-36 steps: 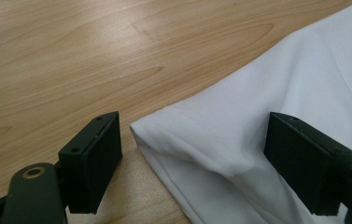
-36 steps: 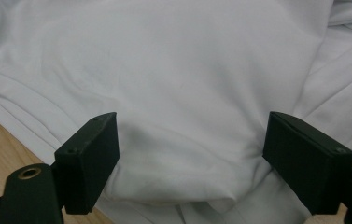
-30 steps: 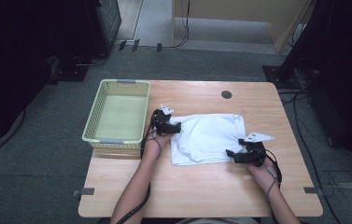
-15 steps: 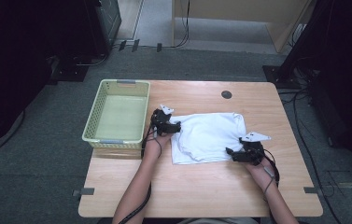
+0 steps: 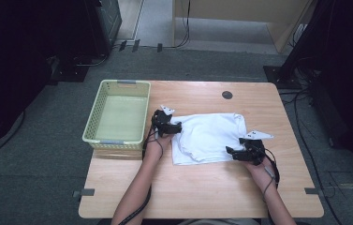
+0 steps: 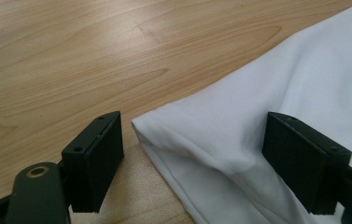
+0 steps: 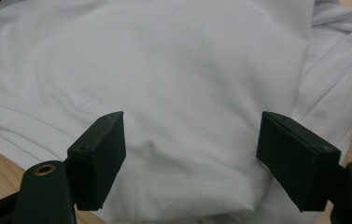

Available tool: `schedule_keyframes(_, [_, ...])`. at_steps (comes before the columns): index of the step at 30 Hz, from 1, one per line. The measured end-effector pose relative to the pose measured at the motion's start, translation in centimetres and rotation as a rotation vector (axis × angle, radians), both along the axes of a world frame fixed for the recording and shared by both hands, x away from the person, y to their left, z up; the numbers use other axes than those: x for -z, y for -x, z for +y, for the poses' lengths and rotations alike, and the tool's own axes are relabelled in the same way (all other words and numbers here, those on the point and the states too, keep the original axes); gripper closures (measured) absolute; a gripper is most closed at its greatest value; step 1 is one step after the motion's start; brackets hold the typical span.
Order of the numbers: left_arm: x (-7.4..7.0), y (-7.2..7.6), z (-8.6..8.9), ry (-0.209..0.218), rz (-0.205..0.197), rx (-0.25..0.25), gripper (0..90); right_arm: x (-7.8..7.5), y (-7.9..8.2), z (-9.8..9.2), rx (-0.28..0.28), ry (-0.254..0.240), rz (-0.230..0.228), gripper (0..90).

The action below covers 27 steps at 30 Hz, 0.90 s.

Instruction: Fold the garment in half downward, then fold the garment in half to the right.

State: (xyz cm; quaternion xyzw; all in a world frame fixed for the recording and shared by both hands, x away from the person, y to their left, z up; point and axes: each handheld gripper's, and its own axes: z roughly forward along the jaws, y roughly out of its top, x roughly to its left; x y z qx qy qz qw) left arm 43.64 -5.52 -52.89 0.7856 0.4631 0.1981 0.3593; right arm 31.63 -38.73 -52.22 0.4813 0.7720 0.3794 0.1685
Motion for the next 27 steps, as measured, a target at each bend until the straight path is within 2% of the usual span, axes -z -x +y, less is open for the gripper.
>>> schedule_keyframes(2, [0.0,0.0,0.0,0.000,0.000,-0.001,20.8,0.1,0.0,0.2,-0.005,-0.002,0.007,24.5])
schedule_keyframes(6, [0.0,0.1,-0.1,-0.001,0.000,-0.007,20.8,0.0,0.1,0.6,-0.017,0.025,-0.017,25.0])
schedule_keyframes(14, [0.0,0.1,0.0,-0.001,0.001,-0.006,20.8,-0.8,0.2,1.2,-0.020,-0.023,-0.017,25.0])
schedule_keyframes(27, [0.0,0.1,-0.1,0.003,0.001,0.000,20.8,-0.6,0.5,2.4,-0.024,-0.003,-0.001,25.0])
